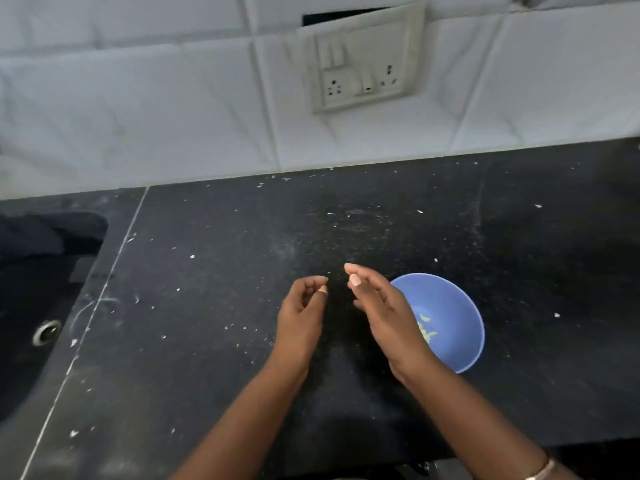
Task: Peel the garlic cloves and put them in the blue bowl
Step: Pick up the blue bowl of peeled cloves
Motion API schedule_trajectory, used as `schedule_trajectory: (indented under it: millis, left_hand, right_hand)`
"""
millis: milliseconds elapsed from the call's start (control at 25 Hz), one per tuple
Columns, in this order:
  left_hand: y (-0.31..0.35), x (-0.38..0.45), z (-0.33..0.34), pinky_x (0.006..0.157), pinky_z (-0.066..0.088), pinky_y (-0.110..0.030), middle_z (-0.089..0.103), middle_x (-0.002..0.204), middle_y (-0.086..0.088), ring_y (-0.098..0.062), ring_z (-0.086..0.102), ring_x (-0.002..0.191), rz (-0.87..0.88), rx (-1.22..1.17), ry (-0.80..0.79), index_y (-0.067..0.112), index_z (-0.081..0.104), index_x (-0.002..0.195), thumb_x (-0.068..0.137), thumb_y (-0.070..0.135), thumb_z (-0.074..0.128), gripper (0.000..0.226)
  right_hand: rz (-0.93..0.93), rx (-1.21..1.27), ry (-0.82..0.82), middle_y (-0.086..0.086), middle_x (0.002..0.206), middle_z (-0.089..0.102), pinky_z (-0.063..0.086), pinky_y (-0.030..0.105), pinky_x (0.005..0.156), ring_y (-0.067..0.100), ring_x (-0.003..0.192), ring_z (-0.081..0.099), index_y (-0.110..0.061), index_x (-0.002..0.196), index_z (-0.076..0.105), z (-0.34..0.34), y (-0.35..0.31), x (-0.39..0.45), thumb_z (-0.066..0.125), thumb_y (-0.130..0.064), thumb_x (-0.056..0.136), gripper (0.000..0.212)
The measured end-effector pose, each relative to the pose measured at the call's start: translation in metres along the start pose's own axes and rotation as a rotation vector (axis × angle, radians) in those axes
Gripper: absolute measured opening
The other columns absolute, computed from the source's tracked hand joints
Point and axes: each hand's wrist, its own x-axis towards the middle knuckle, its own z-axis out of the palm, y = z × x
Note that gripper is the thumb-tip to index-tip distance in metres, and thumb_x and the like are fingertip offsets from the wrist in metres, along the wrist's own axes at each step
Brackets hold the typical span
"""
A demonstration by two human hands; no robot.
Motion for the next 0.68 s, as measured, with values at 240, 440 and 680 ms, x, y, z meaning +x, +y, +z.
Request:
schedule_trajectory:
  millis: [240,440,680]
  left_hand:
    - [0.006,-0.004,0.047,0.091,0.048,-0.027,0.062,0.113,0.006,-0.01,0.059,0.107,0.002,0.141,-0.148,0.024,0.058,0.115,0.091,0.013,0.058,0.027]
    - [0.003,-0.004,0.071,0.088,0.053,-0.037,0.062,0.111,0.01,-0.011,0.062,0.101,-0.056,0.204,-0.237,0.026,0.053,0.122,0.089,0.015,0.06,0.036]
    - [-0.005,-0.003,0.075,0.084,0.056,-0.038,0.069,0.11,-0.002,-0.018,0.067,0.097,-0.115,0.128,-0.219,0.025,0.06,0.112,0.095,0.025,0.055,0.018]
  right_hand:
    - [-0.235,-0.411,0.28,-0.012,0.115,0.062,0.041,0.012,0.092,-0.003,0.105,0.056,-0.024,0.114,0.065,-0.082,0.022,0.002,0.055,-0.023,0.094,0.023]
    - [-0.223,-0.628,0.394,-0.004,0.132,0.054,0.029,0.015,0.098,0.013,0.123,0.044,-0.021,0.13,0.055,-0.123,0.049,0.001,0.046,-0.026,0.089,0.043]
    - [0.028,-0.201,0.339,-0.01,0.127,0.058,0.044,0.035,0.1,0.011,0.116,0.055,-0.035,0.125,0.054,-0.121,0.068,0.007,0.052,-0.009,0.091,0.043]
